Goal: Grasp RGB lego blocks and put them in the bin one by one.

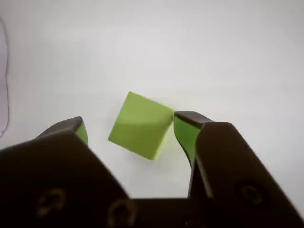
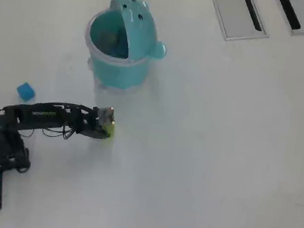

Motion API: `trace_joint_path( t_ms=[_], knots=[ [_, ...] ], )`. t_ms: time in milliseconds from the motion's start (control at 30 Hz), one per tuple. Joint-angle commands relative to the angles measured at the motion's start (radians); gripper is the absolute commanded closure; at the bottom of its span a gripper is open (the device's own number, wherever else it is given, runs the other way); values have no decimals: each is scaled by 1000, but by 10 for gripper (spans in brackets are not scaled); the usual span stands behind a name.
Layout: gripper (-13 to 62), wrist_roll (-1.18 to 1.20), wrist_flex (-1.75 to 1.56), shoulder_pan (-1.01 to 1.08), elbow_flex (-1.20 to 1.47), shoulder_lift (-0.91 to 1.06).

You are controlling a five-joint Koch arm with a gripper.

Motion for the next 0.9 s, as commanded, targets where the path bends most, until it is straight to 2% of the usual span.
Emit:
trace_joint_path(
  t_ms=[0, 700, 867],
  knots=[
    [165, 8, -55, 0, -52, 0],
    [173, 9, -155, -3, 20, -94],
    [224, 11, -192, 5, 31, -95]
  ],
)
